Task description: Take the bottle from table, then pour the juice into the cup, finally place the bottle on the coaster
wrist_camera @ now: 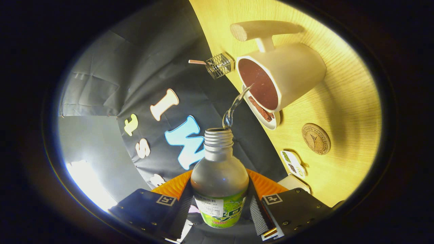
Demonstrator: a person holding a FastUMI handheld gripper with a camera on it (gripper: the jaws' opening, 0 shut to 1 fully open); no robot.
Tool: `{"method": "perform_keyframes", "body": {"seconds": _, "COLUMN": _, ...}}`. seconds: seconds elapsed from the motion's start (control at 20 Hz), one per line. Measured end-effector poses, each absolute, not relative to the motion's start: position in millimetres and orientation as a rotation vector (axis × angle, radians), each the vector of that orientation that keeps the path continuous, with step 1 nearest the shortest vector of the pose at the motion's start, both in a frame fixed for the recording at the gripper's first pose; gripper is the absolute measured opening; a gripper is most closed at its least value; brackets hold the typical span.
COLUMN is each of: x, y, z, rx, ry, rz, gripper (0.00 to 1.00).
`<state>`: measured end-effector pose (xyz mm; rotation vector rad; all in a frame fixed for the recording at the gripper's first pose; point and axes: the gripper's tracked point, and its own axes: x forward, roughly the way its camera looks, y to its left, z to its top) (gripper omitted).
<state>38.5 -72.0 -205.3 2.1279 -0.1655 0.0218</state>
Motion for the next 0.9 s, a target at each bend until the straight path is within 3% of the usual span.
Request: {"method": "perform_keyframes", "body": {"seconds": 0.9, "x": 44, "y": -88, "z": -219, "rx": 2.195, "ry": -0.183, "rz": -0.027, "gripper": 0.77}}
